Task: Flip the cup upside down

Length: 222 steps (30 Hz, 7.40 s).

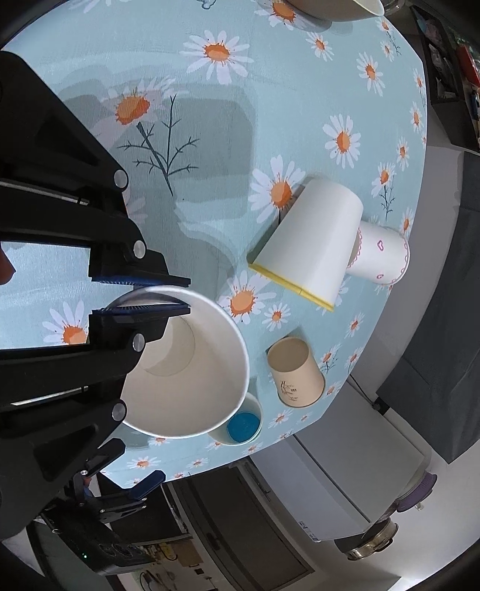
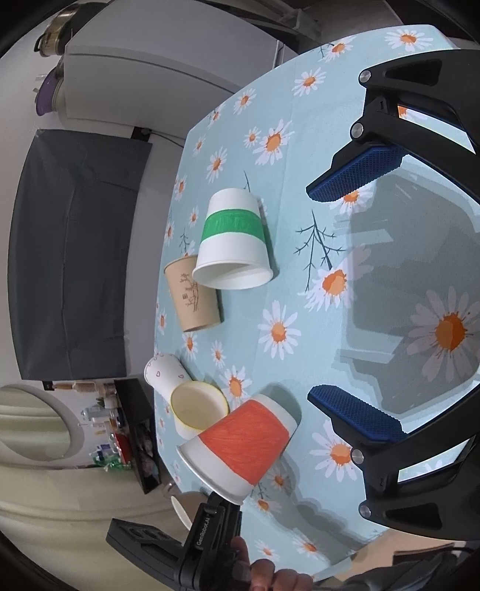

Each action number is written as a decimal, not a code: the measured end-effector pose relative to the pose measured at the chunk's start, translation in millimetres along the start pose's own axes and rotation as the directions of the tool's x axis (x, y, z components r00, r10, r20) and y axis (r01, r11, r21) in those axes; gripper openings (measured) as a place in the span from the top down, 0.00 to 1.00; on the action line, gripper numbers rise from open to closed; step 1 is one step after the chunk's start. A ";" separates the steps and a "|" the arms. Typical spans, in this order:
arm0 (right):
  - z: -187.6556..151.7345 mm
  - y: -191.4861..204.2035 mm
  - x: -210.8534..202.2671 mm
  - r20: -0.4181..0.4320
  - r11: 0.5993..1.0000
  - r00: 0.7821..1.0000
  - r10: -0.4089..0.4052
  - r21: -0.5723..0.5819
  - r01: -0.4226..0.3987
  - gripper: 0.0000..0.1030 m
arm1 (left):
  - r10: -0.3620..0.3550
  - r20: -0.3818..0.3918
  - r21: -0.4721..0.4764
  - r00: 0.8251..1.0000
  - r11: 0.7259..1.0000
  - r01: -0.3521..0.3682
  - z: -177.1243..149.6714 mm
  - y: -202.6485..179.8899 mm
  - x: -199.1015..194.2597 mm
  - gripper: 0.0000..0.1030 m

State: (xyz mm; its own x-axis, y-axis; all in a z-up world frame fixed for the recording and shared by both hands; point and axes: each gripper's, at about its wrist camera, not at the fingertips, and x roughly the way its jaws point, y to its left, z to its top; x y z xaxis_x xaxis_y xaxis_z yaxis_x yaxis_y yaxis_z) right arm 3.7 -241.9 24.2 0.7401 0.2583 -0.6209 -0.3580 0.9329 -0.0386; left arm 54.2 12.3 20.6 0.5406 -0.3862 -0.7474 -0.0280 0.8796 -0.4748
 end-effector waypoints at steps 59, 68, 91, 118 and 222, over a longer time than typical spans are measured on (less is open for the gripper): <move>105.0 76.2 122.2 -0.498 0.928 0.789 0.359 0.282 -0.244 0.08 | 0.161 0.164 0.407 0.973 0.888 -0.215 -53.4 41.0 -29.2 0.14; 91.0 80.8 141.8 -0.531 0.864 0.704 0.471 0.436 -0.250 0.08 | 0.162 0.190 0.446 0.968 0.864 -0.232 -61.6 42.2 -28.0 0.08; 88.4 64.2 161.1 -0.389 0.686 0.622 0.680 0.637 -0.352 0.40 | 0.190 0.177 0.446 0.966 0.859 -0.251 -53.4 37.8 -25.1 0.06; 99.2 13.3 65.4 -0.124 0.981 0.976 0.180 0.090 -0.170 0.42 | 0.264 0.155 0.521 0.952 0.797 -0.306 -57.5 -54.2 14.8 0.06; 3.1 12.1 28.0 0.131 0.991 0.989 0.063 0.111 -0.077 0.12 | 0.233 0.434 0.253 0.870 0.896 -0.366 -75.4 -23.8 -10.2 0.06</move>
State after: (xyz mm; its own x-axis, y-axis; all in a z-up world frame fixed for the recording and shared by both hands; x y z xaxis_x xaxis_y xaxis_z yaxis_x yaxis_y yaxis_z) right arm 21.8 -222.6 8.8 0.7843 0.3468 -0.5143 -0.3487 0.9322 0.0968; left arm -14.0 -25.7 4.4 0.8287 -0.0109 -0.5597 -0.0102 0.9994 -0.0345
